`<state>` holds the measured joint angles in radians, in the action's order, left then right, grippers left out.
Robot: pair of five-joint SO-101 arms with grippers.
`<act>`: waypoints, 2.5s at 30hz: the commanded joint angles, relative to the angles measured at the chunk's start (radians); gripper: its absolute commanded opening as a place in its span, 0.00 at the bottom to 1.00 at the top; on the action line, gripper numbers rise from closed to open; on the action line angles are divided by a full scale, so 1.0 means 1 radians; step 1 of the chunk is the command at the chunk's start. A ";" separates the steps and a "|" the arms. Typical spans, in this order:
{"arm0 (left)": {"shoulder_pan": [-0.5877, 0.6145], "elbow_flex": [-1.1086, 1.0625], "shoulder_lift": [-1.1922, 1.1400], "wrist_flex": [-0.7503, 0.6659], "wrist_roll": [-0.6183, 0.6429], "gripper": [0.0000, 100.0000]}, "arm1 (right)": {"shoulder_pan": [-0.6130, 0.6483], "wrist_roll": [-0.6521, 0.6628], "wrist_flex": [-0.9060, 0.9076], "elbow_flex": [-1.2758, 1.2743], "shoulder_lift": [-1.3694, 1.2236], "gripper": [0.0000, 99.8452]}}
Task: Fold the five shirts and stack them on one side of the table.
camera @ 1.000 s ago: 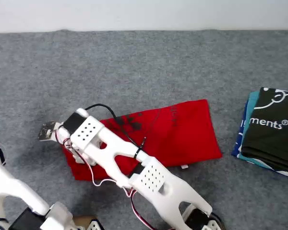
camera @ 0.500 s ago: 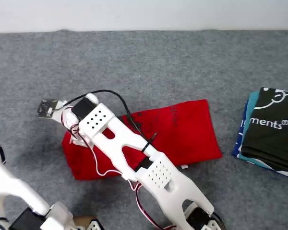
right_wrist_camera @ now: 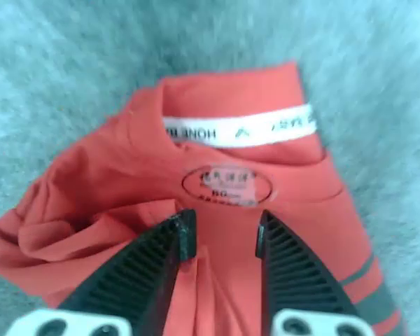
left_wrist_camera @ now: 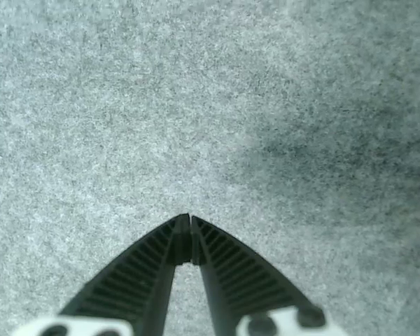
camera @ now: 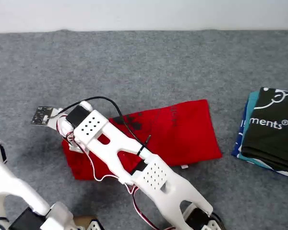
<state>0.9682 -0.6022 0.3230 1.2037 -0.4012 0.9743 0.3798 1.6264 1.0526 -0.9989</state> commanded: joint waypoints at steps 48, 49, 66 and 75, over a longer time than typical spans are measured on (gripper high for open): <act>-0.012 -0.062 0.025 -0.061 -0.009 0.01 | -0.051 -0.011 0.084 0.284 -0.062 0.18; -0.012 -0.061 0.025 -0.061 -0.009 0.01 | -0.036 -0.011 0.088 0.282 -0.064 0.18; -0.009 -0.059 0.026 -0.060 -0.009 0.01 | -0.101 -0.005 0.093 0.390 -0.200 0.06; -0.012 -0.059 0.026 -0.060 -0.009 0.01 | -0.110 -0.009 0.168 0.551 -0.156 0.17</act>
<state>0.9651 -0.6713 0.3230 1.1607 -0.4012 0.8853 0.3675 1.7538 1.5436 -1.2213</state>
